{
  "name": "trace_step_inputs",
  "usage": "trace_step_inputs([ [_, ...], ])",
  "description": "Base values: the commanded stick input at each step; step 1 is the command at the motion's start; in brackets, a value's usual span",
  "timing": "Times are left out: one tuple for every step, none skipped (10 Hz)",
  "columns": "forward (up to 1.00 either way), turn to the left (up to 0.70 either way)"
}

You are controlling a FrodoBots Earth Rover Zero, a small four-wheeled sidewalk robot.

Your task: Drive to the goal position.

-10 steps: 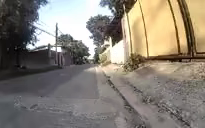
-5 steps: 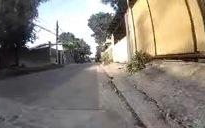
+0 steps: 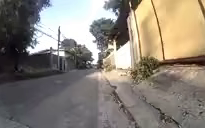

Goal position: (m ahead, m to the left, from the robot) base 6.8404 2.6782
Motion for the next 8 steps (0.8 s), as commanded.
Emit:
trace_step_inputs([
  [0.89,0.0],
  [0.89,0.0],
  [0.89,0.0],
  [0.89,0.0],
  [0.89,0.0],
  [0.89,0.0],
  [0.88,0.0],
  [0.89,0.0],
])
